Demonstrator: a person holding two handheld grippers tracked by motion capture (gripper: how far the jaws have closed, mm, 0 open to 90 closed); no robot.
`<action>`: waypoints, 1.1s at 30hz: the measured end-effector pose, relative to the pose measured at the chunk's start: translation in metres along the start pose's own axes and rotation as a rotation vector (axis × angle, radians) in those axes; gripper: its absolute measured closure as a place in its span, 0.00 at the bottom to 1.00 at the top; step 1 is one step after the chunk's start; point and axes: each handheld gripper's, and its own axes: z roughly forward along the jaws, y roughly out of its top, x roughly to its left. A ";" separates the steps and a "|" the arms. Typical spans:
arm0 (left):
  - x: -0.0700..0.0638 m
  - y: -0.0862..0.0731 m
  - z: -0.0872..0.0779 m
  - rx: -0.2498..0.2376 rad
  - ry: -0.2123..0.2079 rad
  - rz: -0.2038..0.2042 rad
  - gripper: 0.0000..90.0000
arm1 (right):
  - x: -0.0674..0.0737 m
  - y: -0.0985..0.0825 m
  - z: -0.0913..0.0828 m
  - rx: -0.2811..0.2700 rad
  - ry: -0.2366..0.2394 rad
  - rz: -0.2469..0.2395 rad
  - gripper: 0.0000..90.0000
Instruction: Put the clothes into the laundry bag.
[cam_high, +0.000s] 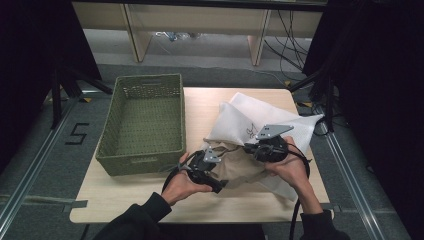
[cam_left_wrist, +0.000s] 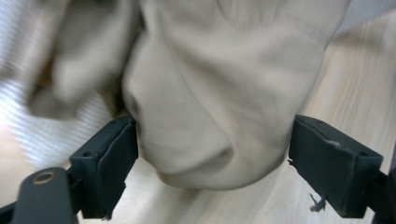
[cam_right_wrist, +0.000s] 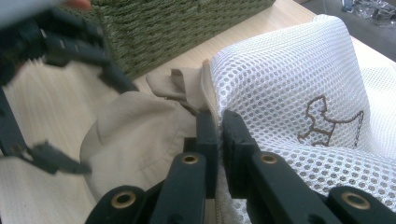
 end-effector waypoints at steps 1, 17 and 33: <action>-0.001 -0.003 0.004 0.012 0.009 0.012 0.17 | 0.000 0.000 0.000 0.002 -0.001 0.000 0.97; -0.005 0.041 0.014 -0.139 0.140 -0.025 0.82 | 0.004 0.006 -0.006 -0.027 -0.010 -0.010 0.97; 0.013 0.050 0.027 -0.208 0.191 -0.131 0.81 | 0.003 0.007 -0.007 -0.044 0.020 0.021 0.97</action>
